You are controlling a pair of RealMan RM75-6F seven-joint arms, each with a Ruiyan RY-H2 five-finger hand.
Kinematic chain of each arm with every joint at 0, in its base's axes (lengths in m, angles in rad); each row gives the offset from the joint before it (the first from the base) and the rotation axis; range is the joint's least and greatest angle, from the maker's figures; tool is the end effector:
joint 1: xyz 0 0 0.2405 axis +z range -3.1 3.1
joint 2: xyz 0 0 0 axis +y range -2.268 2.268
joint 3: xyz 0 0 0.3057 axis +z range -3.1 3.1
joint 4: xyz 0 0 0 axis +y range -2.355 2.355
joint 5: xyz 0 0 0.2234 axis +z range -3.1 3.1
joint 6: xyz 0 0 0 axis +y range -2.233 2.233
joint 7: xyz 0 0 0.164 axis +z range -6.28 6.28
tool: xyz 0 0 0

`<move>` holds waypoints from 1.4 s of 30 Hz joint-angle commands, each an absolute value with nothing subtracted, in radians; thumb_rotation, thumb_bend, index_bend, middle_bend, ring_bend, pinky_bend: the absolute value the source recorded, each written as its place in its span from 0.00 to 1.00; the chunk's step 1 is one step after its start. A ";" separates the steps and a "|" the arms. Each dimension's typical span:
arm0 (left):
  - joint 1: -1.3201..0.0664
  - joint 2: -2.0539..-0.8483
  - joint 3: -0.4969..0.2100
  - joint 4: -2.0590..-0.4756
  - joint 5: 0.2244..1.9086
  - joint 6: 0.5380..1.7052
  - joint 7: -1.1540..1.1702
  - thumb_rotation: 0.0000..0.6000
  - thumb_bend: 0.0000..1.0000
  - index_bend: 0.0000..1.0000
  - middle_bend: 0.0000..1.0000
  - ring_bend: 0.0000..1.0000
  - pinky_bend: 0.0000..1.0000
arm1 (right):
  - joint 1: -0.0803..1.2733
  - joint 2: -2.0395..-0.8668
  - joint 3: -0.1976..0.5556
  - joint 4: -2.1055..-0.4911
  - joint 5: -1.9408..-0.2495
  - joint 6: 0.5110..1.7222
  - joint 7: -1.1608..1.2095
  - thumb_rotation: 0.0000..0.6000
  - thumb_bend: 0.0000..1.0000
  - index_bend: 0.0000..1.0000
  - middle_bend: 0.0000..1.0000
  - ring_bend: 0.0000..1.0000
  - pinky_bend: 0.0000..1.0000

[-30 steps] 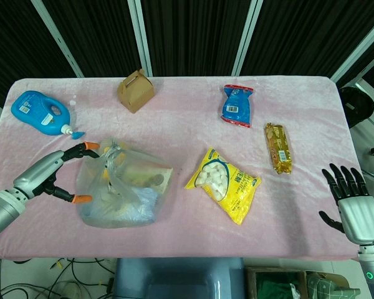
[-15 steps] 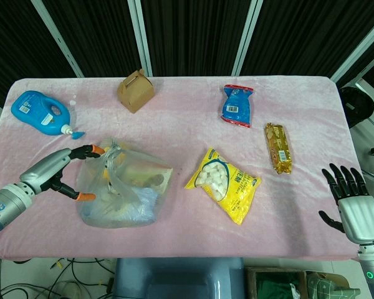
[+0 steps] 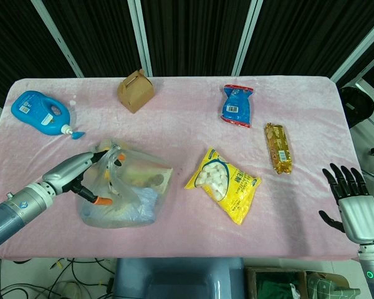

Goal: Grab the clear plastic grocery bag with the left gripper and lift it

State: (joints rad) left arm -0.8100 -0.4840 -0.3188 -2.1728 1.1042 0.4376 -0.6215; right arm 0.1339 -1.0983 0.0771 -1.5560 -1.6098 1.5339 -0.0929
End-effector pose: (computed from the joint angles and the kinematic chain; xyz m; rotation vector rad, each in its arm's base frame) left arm -0.0985 0.3364 0.2132 -1.7930 -1.6913 -0.9411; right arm -0.3405 -0.2285 0.1857 1.4996 -0.6356 0.9183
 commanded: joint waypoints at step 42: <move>-0.822 -0.826 -0.397 -2.220 0.919 0.655 -0.627 1.00 0.01 0.26 0.33 0.25 0.28 | 0.133 -1.097 0.075 -1.566 -1.583 1.515 -0.071 1.00 0.13 0.00 0.00 0.00 0.03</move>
State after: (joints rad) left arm -0.8428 -0.7937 -0.3841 -2.2178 0.9042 0.6131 -0.6110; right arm 0.1329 -1.0972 0.0745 -1.5660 -1.5840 1.5157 -0.0714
